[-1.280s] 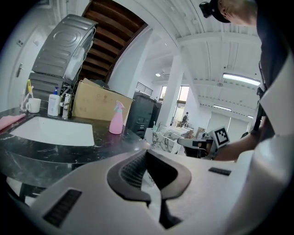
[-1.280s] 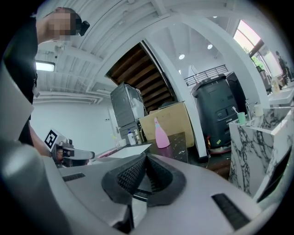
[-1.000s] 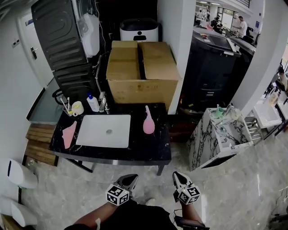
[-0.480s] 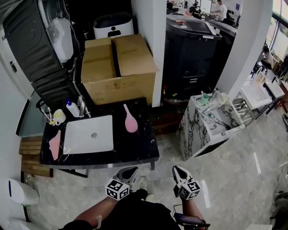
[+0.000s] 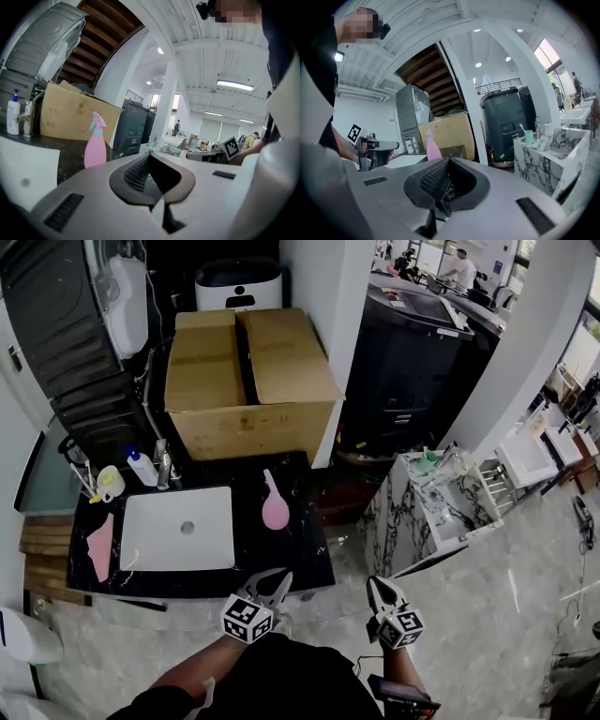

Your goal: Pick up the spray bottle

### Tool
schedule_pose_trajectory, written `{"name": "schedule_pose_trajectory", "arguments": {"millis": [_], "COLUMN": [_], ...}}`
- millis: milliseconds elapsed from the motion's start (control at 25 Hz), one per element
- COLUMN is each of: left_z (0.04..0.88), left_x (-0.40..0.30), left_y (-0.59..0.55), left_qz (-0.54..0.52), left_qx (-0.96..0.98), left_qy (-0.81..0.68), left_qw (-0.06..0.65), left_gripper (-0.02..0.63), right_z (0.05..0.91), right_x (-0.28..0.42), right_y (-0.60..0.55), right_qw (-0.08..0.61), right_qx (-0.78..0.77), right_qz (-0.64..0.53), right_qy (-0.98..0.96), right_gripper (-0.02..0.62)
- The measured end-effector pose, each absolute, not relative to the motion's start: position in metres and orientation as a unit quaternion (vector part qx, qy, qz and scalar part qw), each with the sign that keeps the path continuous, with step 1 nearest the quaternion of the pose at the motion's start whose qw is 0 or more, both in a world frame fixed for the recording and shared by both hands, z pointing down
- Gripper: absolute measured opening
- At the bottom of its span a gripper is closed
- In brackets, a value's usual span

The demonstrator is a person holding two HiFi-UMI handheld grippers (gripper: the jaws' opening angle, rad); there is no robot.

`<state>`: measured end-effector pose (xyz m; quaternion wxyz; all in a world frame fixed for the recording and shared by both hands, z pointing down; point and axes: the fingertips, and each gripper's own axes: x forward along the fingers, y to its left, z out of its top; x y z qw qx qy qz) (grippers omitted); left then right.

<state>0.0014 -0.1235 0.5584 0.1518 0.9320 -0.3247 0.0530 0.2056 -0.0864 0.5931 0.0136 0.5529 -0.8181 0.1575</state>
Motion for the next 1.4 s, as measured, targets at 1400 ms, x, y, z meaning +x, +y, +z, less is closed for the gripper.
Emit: {"name": "schedule_pose_trajectory", "arguments": {"millis": [1400], "left_z": [0.562], "left_x": [-0.009], "left_y": [-0.215], "left_qz": [0.051], "left_qx": [0.808], "left_qy": [-0.563], "left_qw": [0.165], "left_gripper": [0.008], "right_z": [0.599], "right_x": [0.177], "right_y": [-0.293], "right_qw": [0.03], "right_qx": [0.325], "right_qz": [0.173], "right_qy": [-0.929], "right_gripper": [0.025]}}
